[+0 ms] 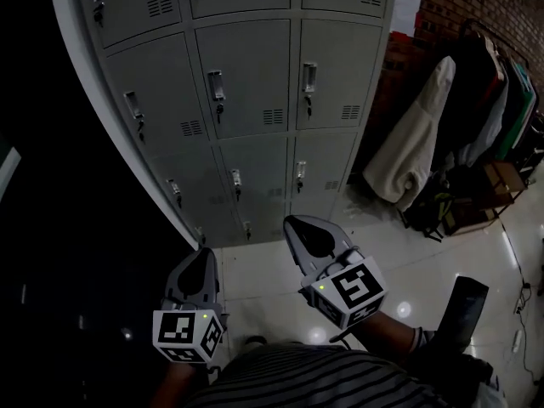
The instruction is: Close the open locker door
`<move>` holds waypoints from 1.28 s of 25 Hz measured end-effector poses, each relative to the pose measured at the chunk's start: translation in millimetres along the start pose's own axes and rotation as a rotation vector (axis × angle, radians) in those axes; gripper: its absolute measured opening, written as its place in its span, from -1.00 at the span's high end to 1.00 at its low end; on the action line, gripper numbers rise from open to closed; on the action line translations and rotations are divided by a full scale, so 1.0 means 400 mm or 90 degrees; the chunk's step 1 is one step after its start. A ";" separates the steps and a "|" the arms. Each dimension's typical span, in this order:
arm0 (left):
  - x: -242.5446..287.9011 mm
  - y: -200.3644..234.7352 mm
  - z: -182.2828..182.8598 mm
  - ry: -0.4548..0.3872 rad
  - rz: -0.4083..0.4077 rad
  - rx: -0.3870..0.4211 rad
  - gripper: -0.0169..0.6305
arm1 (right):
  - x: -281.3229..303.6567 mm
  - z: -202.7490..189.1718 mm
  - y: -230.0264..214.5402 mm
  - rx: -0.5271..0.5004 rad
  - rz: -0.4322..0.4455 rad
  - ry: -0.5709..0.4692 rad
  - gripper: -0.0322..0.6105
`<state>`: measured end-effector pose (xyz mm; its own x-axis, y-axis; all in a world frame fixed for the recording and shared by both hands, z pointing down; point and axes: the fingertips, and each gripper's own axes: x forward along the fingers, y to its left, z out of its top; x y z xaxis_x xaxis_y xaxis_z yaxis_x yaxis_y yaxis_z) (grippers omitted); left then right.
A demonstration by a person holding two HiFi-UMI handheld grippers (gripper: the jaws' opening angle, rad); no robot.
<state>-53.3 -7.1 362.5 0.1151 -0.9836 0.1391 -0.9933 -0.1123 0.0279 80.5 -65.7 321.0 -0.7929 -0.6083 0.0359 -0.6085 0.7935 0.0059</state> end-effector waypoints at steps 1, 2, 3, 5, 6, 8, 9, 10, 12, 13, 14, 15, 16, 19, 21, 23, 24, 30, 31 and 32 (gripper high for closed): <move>-0.018 -0.009 0.003 -0.001 -0.002 0.001 0.93 | -0.015 0.002 0.012 -0.003 -0.005 -0.001 0.89; -0.033 -0.017 0.005 -0.002 -0.006 0.003 0.93 | -0.028 0.004 0.023 -0.007 -0.011 0.000 0.89; -0.045 -0.025 0.010 -0.004 -0.012 0.006 0.93 | -0.041 0.005 0.032 -0.011 -0.019 0.003 0.89; -0.069 -0.029 0.024 -0.012 -0.025 0.011 0.93 | -0.058 0.009 0.053 -0.018 -0.035 0.008 0.89; -0.083 -0.023 0.032 -0.016 -0.029 0.013 0.93 | -0.062 0.010 0.065 -0.019 -0.042 0.011 0.89; -0.110 -0.001 0.039 -0.020 -0.028 0.017 0.93 | -0.057 0.006 0.093 -0.006 -0.050 0.017 0.89; -0.123 0.010 0.036 -0.020 -0.026 0.018 0.93 | -0.053 0.002 0.106 0.009 -0.050 0.019 0.89; -0.133 0.017 0.030 -0.018 -0.026 0.017 0.93 | -0.050 -0.003 0.116 0.027 -0.050 0.021 0.90; -0.150 0.021 0.009 -0.014 -0.030 0.011 0.93 | -0.045 -0.018 0.134 0.047 -0.053 0.029 0.90; -0.158 0.020 -0.001 -0.011 -0.035 0.006 0.93 | -0.044 -0.024 0.142 0.048 -0.056 0.034 0.90; -0.165 0.017 -0.009 -0.009 -0.040 0.003 0.93 | -0.045 -0.028 0.150 0.047 -0.059 0.038 0.90; -0.171 0.014 -0.016 -0.007 -0.045 0.003 0.93 | -0.047 -0.030 0.156 0.045 -0.063 0.039 0.90; -0.176 0.013 -0.022 -0.005 -0.049 0.005 0.93 | -0.049 -0.031 0.161 0.044 -0.066 0.038 0.90; -0.182 0.020 -0.034 -0.001 -0.055 0.008 0.93 | -0.047 -0.038 0.175 0.042 -0.067 0.038 0.90; -0.180 0.034 -0.036 -0.002 -0.053 0.003 0.93 | -0.036 -0.044 0.184 0.037 -0.061 0.043 0.90; -0.174 0.042 -0.039 -0.001 -0.049 0.000 0.93 | -0.029 -0.049 0.186 0.033 -0.057 0.047 0.90; -0.171 0.043 -0.041 -0.001 -0.048 -0.002 0.93 | -0.026 -0.051 0.186 0.031 -0.055 0.048 0.90; -0.146 0.040 -0.048 0.004 -0.049 -0.003 0.93 | -0.013 -0.052 0.168 0.026 -0.051 0.051 0.90; -0.141 0.042 -0.047 0.004 -0.049 -0.003 0.93 | -0.009 -0.053 0.164 0.027 -0.051 0.051 0.90; -0.136 0.044 -0.047 0.005 -0.049 -0.004 0.93 | -0.006 -0.054 0.160 0.028 -0.051 0.052 0.90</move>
<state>-76.8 47.1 374.0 0.1911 -0.9710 0.1437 -0.9814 -0.1865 0.0447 43.9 -13.0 342.8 -0.7378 -0.6646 0.1180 -0.6717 0.7401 -0.0319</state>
